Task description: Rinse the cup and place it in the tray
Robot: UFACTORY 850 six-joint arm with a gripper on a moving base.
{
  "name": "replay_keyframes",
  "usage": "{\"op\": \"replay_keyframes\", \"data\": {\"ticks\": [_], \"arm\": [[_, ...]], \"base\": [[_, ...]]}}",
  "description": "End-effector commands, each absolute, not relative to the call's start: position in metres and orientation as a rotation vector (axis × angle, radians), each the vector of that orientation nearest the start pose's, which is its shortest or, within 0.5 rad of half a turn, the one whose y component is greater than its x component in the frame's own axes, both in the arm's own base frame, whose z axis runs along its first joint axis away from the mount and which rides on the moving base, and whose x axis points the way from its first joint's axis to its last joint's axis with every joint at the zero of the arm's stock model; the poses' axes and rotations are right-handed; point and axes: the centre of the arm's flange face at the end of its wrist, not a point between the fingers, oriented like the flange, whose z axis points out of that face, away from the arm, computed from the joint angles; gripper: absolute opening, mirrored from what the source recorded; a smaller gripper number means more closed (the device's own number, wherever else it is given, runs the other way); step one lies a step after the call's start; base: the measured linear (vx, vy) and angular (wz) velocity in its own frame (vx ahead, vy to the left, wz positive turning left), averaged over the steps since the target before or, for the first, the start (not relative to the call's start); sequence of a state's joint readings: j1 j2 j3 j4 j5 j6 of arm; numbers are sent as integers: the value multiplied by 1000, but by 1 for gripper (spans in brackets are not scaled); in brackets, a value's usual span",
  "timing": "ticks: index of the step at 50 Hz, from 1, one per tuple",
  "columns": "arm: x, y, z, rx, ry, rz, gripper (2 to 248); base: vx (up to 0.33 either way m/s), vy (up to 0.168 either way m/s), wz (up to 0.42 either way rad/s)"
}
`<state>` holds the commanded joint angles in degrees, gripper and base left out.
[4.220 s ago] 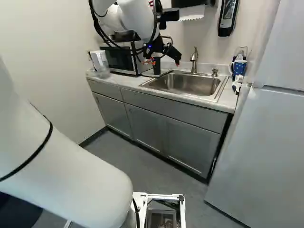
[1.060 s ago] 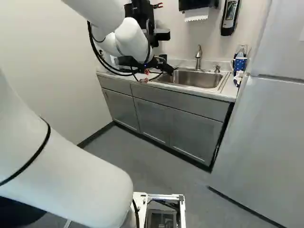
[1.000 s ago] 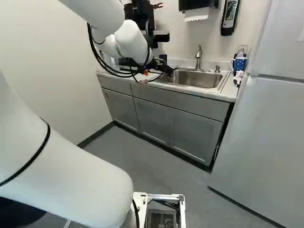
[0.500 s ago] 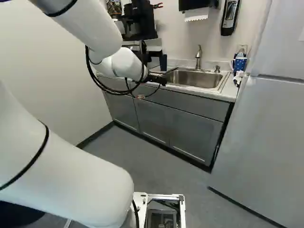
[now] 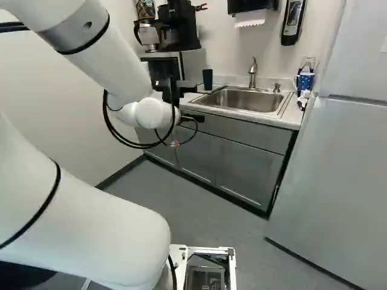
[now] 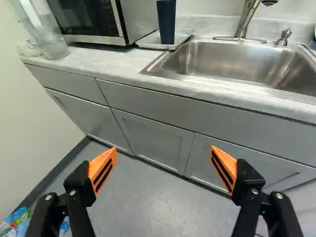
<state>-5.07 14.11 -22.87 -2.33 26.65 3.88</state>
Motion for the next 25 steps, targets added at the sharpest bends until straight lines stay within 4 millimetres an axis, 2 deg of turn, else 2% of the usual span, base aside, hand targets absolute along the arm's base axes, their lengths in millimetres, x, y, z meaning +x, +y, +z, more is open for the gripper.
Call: {"op": "replay_keyframes", "data": {"ticks": [25], "arm": [[319,-13,406,-2617,70,-1744,247]], "base": [[0,0,0]]}}
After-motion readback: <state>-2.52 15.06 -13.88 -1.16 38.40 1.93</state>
